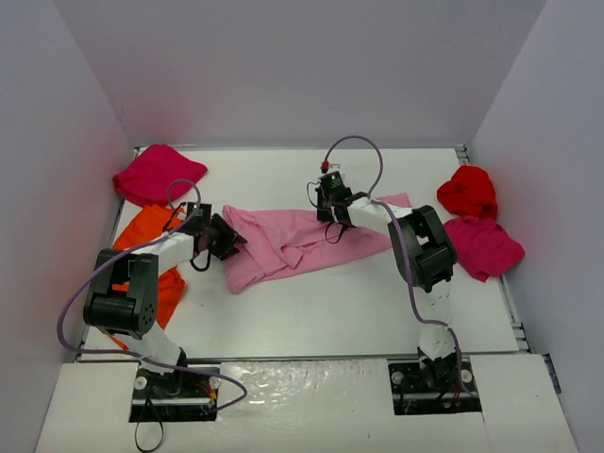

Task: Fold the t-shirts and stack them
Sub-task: Fold the tshirt

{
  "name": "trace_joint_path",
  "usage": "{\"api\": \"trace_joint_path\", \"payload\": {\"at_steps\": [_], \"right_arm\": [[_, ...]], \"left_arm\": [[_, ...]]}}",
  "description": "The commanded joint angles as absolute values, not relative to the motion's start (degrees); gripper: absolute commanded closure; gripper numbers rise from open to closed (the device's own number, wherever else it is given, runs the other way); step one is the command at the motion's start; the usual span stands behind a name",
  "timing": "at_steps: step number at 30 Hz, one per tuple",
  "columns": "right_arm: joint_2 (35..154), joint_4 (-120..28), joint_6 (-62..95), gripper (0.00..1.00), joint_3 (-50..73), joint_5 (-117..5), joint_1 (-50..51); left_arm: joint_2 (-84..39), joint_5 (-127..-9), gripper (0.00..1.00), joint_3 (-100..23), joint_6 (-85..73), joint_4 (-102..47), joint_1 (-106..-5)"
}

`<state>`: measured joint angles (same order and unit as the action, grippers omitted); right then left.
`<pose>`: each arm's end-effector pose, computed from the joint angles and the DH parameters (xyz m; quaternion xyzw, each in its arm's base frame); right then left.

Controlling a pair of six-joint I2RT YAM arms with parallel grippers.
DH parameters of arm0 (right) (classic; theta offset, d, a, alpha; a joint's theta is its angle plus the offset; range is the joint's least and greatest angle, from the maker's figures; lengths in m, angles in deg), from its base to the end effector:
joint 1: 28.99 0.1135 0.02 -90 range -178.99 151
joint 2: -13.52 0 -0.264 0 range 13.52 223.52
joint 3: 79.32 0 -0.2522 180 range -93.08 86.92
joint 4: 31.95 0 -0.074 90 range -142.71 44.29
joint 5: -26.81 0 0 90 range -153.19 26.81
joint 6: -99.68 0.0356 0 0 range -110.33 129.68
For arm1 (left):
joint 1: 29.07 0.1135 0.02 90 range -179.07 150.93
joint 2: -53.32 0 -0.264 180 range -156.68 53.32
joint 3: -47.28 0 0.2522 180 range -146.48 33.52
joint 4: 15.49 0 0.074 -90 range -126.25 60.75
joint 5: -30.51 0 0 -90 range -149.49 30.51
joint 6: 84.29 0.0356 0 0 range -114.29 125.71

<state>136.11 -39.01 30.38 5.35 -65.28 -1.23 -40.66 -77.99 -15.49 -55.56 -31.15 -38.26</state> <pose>0.4226 0.2210 0.1586 -0.0459 0.8830 0.1769 0.4324 0.3217 -0.0635 0.1675 -0.3499 0.8507 -0.3314 0.2101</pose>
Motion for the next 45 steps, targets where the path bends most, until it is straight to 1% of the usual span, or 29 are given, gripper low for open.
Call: {"api": "trace_joint_path", "payload": {"at_steps": [1,14,21,23,25,27,34,39,45], "right_arm": [[141.4,-48.4,29.2,1.00,9.0,-66.1,-2.2],[142.1,-48.3,29.3,1.00,9.0,-65.9,-2.2],[142.4,-48.3,29.3,1.00,9.0,-65.5,-2.2],[142.5,-48.3,29.3,1.00,9.0,-65.5,-2.3],[142.5,-48.2,29.4,1.00,9.0,-65.5,-2.3],[142.8,-48.3,29.4,1.00,8.8,-65.3,-2.3],[143.5,-48.3,29.7,1.00,8.6,-64.5,-2.3],[143.6,-48.2,29.6,1.00,8.4,-64.2,-2.3],[143.5,-48.1,29.5,1.00,8.5,-64.2,-2.3]], "left_arm": [[-39.7,-78.8,0.64,-17.3,-55.3,-27.6,-38.3],[-39.6,-77.8,0.65,-16.7,-55.6,-24.6,-39.5],[-45.4,-80.6,0.72,-17.2,-57.1,-19.9,-40.5],[-45.9,-80.8,0.79,-17.5,-57.2,-19.6,-40.8],[-46.0,-80.9,0.91,-17.4,-57.3,-19.2,-40.9],[-45.0,-80.9,1.00,-17.1,-57.0,-19.5,-40.9],[-40.4,-80.4,1.00,-16.9,-55.8,-23.8,-40.9],[-35.7,-78.6,1.00,-18.9,-53.1,-31.7,-40.7],[-33.4,-77.6,1.00,-20.6,-50.6,-37.4,-40.2]]}}
